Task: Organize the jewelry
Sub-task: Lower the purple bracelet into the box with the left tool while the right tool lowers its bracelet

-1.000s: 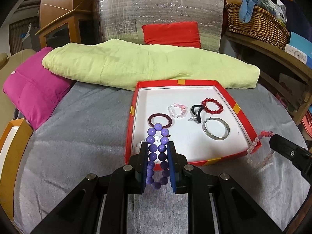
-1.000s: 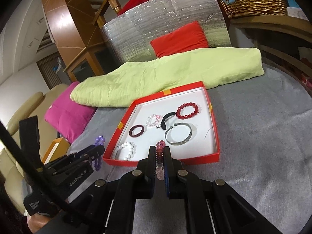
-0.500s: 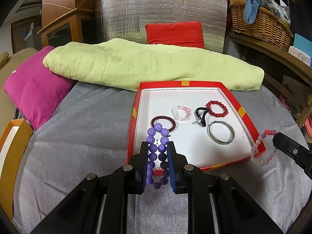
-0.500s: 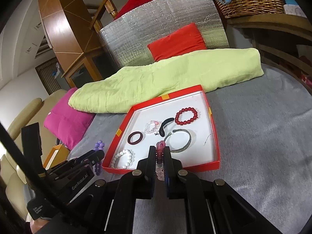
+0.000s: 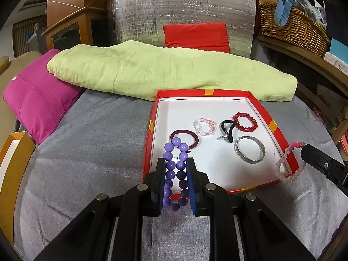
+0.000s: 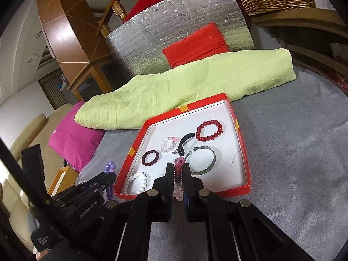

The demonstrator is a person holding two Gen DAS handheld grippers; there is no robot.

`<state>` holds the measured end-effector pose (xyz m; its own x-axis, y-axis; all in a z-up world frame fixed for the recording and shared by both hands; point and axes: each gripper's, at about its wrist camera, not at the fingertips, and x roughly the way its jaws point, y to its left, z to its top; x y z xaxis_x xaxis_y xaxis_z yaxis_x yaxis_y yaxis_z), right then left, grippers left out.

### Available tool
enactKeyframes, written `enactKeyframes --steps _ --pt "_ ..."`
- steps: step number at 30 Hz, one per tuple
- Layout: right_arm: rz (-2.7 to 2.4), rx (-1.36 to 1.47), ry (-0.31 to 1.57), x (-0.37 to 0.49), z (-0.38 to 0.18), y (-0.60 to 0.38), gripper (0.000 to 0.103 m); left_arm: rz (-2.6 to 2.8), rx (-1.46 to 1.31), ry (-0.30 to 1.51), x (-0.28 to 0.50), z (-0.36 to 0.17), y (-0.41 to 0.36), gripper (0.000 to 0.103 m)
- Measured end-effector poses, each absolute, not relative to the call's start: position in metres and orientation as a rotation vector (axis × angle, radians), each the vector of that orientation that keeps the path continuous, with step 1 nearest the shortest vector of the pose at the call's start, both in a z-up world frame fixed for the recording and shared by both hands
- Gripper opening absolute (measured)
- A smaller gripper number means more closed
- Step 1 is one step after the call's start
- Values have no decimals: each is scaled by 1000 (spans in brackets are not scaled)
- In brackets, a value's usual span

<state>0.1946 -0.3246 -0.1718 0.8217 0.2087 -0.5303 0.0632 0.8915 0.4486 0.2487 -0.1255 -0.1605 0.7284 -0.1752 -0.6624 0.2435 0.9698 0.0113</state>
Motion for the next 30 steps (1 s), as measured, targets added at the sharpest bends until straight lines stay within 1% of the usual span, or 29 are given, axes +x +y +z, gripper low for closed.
enactKeyframes --steps 30 --pt "67 501 629 218 -183 -333 8 -221 109 756 265 -174 -131 20"
